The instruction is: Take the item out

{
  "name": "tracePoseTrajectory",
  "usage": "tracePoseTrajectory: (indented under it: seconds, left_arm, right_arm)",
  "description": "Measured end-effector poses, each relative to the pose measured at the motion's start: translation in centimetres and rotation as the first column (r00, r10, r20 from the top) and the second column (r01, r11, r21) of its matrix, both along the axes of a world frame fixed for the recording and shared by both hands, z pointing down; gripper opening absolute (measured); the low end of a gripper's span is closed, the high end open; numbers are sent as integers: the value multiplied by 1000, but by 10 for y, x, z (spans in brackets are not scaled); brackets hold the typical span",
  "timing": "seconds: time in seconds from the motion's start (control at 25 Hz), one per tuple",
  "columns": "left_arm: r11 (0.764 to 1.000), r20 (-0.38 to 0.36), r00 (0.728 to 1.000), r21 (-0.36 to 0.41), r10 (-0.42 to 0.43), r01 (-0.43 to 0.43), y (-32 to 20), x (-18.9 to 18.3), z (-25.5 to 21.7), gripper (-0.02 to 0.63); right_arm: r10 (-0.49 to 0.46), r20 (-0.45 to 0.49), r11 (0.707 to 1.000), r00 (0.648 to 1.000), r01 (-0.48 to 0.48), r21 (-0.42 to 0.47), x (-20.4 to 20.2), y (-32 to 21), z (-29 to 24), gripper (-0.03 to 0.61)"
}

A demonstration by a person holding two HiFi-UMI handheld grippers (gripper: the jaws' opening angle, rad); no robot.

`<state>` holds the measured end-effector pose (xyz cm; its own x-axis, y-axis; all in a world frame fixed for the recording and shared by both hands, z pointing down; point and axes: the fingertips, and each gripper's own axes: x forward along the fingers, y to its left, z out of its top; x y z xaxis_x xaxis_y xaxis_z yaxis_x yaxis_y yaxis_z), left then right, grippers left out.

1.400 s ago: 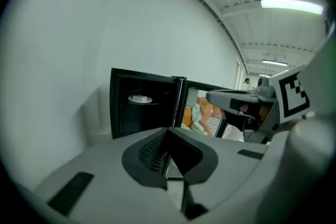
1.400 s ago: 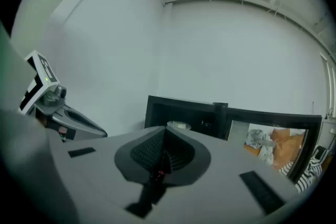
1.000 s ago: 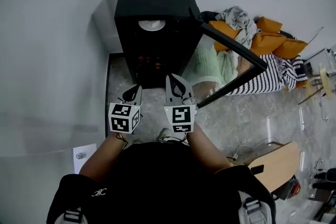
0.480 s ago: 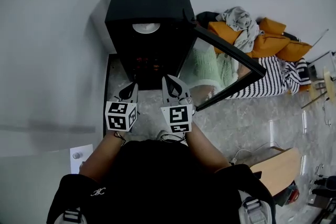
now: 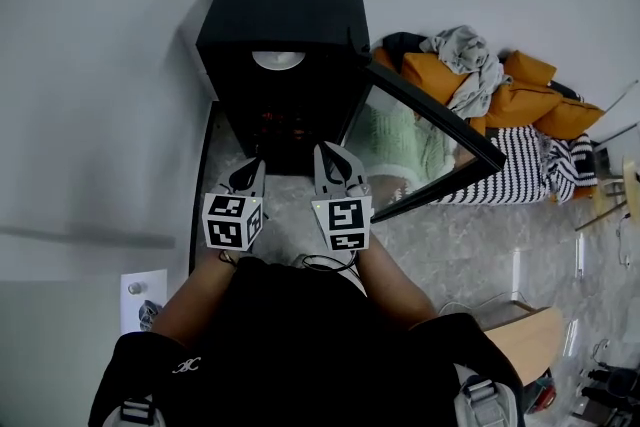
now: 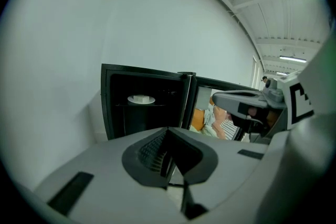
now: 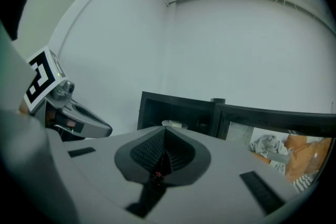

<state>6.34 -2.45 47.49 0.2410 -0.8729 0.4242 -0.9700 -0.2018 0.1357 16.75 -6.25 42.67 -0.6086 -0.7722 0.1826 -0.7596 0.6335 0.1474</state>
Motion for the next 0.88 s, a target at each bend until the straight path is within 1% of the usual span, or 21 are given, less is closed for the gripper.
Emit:
tracePoseTrajectory:
  seconds: [0.2, 0.32, 0.48, 0.64, 0.72, 0.8, 0.88]
  left_arm:
    - [1000, 3, 1000, -16, -23, 23, -2, -1, 4, 9]
    - [999, 0, 1000, -23, -28, 28, -6, -3, 8, 8]
    - [999, -7, 1000, -26, -21, 21, -17, -6, 12, 9]
    - [1000, -11, 1000, -14, 4, -4, -33, -10, 11, 8]
    - [1000, -19, 1000, -10, 14, -14, -44, -14, 11, 8]
    - [1000, -30, 999, 0, 15, -15, -54, -20, 10, 9]
    - [999, 0, 1000, 29, 27, -27, -65, -25, 7, 9]
  right_arm:
    - [-26, 4, 1000, 1000, 26, -8, -3, -5, 2, 8]
    - [-35, -9, 999, 999, 35, -8, -7, -10, 5, 8]
    - [-33, -27, 999, 999, 33, 0, -10, -19, 8, 8]
    - [-20, -43, 1000, 999, 21, 9, -15, -32, 7, 8]
    - [-17, -64, 1000, 998, 18, 14, -20, -40, 8, 8]
    - [-21, -111, 999, 994, 23, 22, -27, -48, 10, 8]
    - [-24, -166, 999, 986, 32, 42, -33, -54, 13, 8]
